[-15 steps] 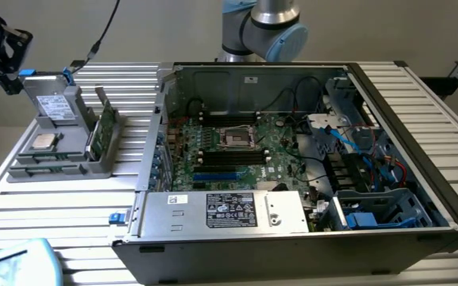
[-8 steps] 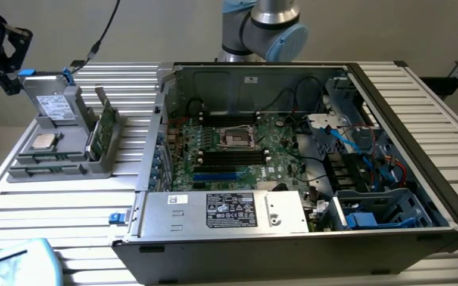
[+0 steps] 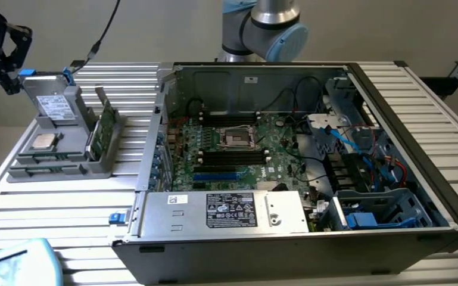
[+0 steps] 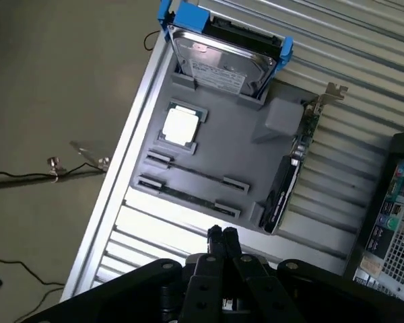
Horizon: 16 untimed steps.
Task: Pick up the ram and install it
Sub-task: 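Pick up the ram and move it above insertion slot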
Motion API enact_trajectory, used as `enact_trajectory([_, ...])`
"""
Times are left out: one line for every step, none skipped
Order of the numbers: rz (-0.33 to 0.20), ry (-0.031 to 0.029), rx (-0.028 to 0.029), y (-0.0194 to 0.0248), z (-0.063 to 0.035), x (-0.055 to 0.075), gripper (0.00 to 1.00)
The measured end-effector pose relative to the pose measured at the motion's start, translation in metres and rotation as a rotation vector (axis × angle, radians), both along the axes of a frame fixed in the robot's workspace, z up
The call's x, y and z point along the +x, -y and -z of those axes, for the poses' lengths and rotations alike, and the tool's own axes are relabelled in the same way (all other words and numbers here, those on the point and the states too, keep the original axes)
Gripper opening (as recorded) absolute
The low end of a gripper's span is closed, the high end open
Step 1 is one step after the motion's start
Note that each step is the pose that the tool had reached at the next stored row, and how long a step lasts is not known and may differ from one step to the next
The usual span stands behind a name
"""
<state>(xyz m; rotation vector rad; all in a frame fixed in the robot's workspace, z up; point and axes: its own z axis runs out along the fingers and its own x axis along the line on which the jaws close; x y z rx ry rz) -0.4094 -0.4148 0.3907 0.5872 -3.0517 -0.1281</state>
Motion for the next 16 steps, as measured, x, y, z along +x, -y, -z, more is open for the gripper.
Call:
enact_trajectory([-0.019, 0.0001, 0.0056, 0.0, 0.0002, 0.0, 0.11])
enact_trajectory([-0.038, 0.0001, 0.0109, 0.0, 0.0003, 0.0, 0.11])
enact_trajectory([-0.055, 0.0, 0.0161, 0.0, 0.0004, 0.0, 0.11])
enact_trajectory([-0.073, 0.0001, 0.0212, 0.0, 0.0005, 0.0, 0.11])
enact_trajectory([-0.092, 0.0002, 0.0268, 0.0, 0.0007, 0.0, 0.11])
enact_trajectory([-0.109, 0.0001, 0.0317, 0.0, 0.0008, 0.0, 0.11])
enact_trajectory([-0.128, -0.0002, 0.0354, -0.0001, 0.0008, 0.0, 0.11])
enact_trajectory([-0.146, -0.0003, 0.0377, -0.0001, 0.001, -0.0001, 0.11])
enact_trajectory([-0.164, -0.0005, 0.0388, -0.0001, 0.0012, -0.0001, 0.11])
enact_trajectory([-0.182, -0.0007, 0.0394, 0.0, 0.0014, -0.0001, 0.11])
enact_trajectory([-0.2, -0.001, 0.0399, 0.0, 0.0017, -0.0001, 0.11])
enact_trajectory([-0.219, -0.0013, 0.04, 0.0, 0.002, -0.0001, 0.11])
enact_trajectory([-0.237, -0.0017, 0.04, 0.0, 0.0023, -0.0001, 0.11])
enact_trajectory([-0.256, -0.0023, 0.04, 0.0, 0.0026, -0.0001, 0.11])
enact_trajectory([-0.274, -0.0027, 0.0401, 0.0, 0.0029, -0.0001, 0.11])
enact_trajectory([-0.292, -0.0031, 0.0401, 0.0, 0.0032, 0.0, 0.11])
